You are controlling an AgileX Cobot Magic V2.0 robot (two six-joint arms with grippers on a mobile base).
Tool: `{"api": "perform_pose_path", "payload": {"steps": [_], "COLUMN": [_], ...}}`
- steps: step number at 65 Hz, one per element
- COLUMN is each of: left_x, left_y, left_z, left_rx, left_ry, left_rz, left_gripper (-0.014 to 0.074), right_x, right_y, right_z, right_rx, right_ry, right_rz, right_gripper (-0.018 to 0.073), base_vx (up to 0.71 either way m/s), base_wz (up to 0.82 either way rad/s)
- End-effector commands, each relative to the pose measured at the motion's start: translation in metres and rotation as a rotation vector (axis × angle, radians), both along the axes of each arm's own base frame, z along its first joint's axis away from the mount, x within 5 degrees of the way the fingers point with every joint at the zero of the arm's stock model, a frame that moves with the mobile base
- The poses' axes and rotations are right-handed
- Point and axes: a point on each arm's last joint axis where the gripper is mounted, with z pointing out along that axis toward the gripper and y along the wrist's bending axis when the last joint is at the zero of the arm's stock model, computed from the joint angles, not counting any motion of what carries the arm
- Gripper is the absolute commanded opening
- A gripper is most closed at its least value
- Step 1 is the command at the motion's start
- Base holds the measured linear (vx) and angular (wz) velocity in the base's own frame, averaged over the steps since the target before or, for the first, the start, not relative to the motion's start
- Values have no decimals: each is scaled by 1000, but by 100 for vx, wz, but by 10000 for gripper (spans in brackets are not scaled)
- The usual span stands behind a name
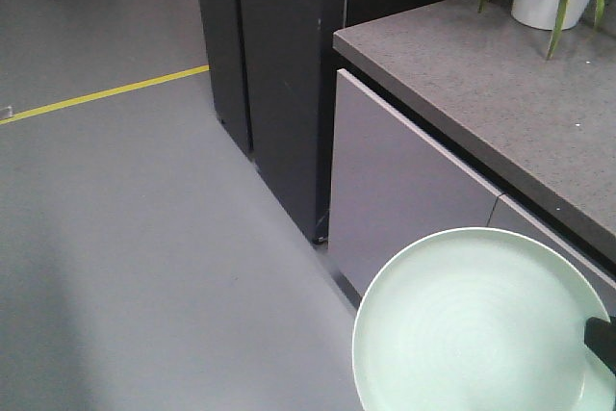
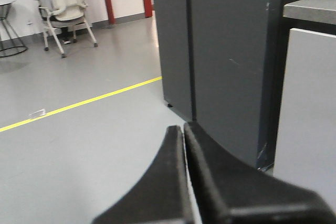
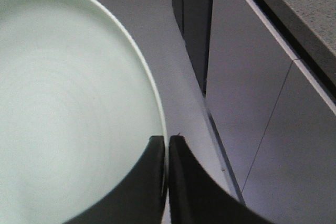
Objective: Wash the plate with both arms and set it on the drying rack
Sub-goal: 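Drive up to the stainless steel sink with the plate held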
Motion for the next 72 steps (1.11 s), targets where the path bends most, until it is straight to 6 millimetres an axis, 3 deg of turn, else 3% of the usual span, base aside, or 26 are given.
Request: {"api": "perform_pose_path", "payload": {"steps": [1,72], "left_x": [-1,-1], "left_y": [0,0], "left_z": [14,14], "left_rx": [-5,-5], "left_ry": [-106,-106], "left_rz": [4,4], "left_gripper": [-6,-6], "right_x": [3,3], "right_y": [-1,-1], "right_z": [13,13], "right_rx": [27,27], "right_ry": [-78,-78], "right_rz": [-32,-32], "right_gripper": [-1,-1], "base_vx": [10,7], "base_wz": [-30,-28]}}
